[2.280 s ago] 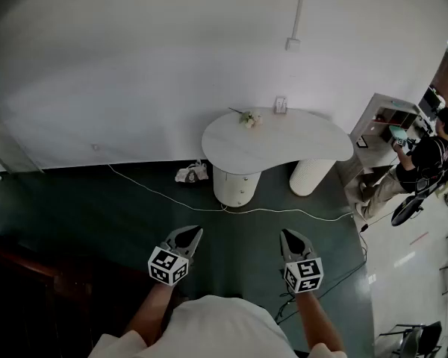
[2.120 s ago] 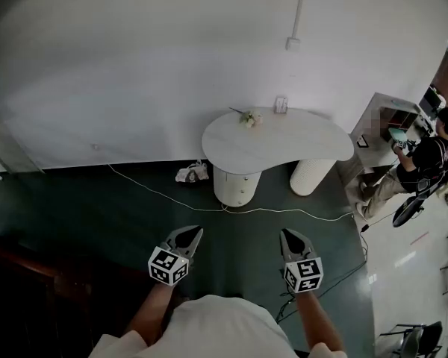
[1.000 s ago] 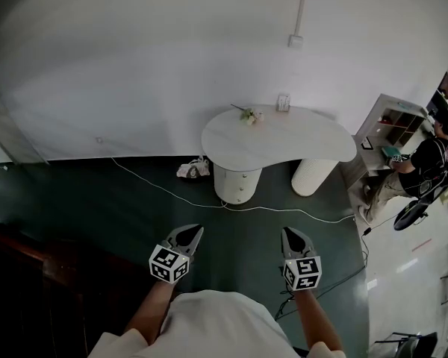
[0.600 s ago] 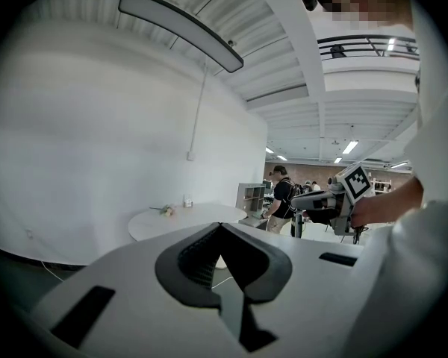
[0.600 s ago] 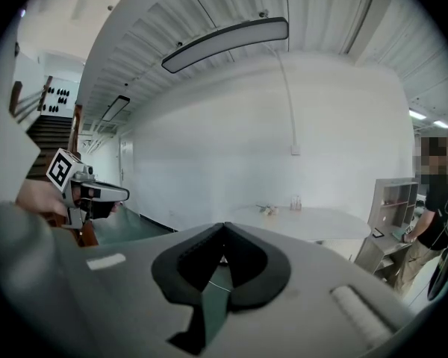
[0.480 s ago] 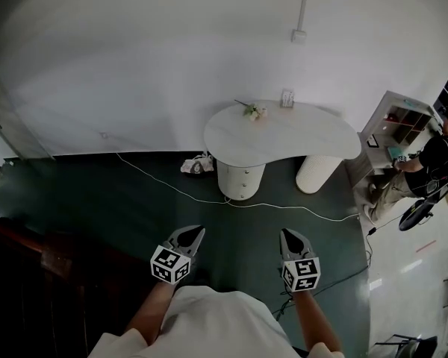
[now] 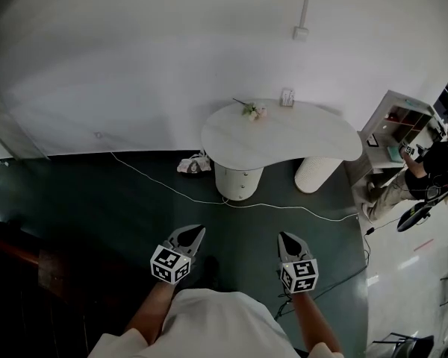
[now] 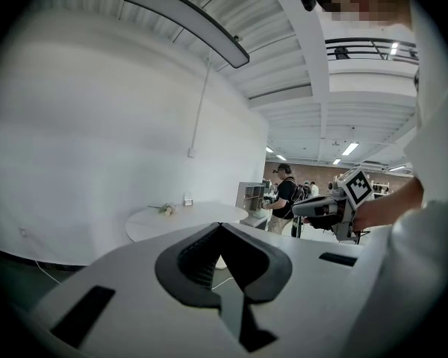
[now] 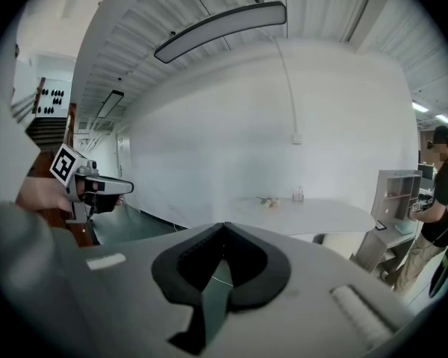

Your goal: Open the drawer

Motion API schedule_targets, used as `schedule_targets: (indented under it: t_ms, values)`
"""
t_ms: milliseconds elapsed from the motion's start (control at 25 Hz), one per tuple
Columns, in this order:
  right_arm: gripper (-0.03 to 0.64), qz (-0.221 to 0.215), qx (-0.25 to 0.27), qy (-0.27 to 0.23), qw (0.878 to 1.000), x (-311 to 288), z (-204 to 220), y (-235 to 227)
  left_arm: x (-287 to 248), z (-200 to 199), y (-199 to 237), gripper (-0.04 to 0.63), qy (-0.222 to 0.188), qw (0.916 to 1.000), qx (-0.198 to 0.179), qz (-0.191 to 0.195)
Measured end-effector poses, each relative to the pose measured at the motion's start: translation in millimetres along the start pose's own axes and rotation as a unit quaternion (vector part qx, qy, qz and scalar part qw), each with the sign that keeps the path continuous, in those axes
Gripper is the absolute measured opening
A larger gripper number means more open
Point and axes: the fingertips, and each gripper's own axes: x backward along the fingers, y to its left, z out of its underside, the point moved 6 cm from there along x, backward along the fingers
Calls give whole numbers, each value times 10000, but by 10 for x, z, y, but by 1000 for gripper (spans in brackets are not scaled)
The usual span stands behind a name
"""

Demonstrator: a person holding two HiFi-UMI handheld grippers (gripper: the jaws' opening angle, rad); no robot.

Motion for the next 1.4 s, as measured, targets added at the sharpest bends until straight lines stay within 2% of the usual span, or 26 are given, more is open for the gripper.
schedule_targets:
  t_ms: [600,960,1160,1400]
  values:
    - [11,75,-12,283,9996,-1124,-261,-195,-812,-197,1045,6,176,9996,104,182]
    - [11,6,67,400,9992,-1696,-367,-68,-1025,-156,1560,6,209,9993,228,209]
    - [11,-71,91,443,9989,-1845,-366,14,-1089,-80,1714,6,309,9988,313,233]
    - [11,42,-36,615,9981,-1879,-309,-165,-1264,-71,1715,6,402,9977,411,370]
